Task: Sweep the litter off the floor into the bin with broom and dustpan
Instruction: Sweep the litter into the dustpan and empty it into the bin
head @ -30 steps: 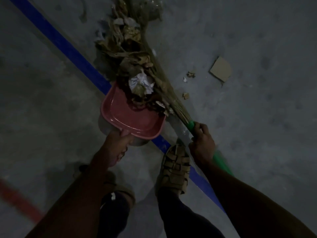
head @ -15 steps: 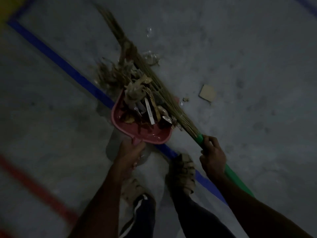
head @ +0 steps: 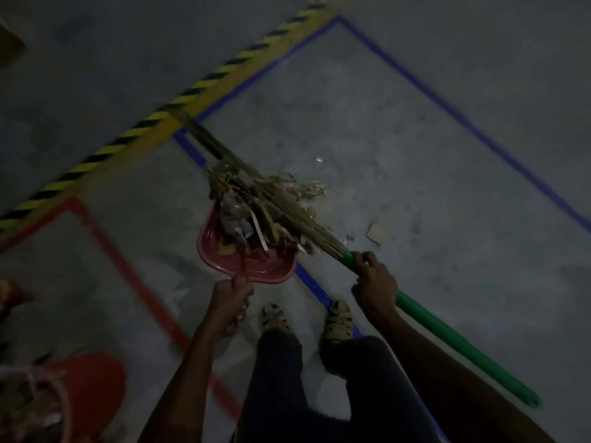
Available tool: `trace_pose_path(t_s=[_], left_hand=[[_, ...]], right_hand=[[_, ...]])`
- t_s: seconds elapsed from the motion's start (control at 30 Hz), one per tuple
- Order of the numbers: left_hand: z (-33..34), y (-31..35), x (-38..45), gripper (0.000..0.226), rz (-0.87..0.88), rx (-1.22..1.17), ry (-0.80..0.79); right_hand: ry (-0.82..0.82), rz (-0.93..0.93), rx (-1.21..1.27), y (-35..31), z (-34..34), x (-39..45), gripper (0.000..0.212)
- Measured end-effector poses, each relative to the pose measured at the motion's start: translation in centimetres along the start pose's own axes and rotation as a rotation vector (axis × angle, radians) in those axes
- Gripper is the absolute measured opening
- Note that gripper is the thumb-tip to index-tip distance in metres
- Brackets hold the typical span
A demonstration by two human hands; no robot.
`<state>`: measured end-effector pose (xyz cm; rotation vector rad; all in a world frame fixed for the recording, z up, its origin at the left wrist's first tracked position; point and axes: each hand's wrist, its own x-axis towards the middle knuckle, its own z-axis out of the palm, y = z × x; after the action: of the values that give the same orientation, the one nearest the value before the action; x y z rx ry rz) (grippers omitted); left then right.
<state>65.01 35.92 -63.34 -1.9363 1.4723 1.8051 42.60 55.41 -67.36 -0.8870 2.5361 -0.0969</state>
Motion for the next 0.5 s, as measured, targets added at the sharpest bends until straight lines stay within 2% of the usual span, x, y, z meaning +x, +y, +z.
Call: trace_pose_path(t_s=[0.17, 0.33, 0.5], left_hand=[[-4.1, 0.1, -8.7, 0.025, 0.028, -0.137, 0.052], [-7.2, -0.5, -15.4, 0.023, 0.048, -0.236, 0.103], [-6.7, -2.6, -20.3, 0.021, 0.077, -0.370, 0.232]], right_hand=[[0.042, -0.119, 0.012, -3.4, -5.6, -4.9, 0.063], [0.060, -0.239, 0.063, -5.7, -7.9, -8.1, 0.067], [0.056, -0.434, 0.025, -6.0, -10.1, -8.1, 0.063]])
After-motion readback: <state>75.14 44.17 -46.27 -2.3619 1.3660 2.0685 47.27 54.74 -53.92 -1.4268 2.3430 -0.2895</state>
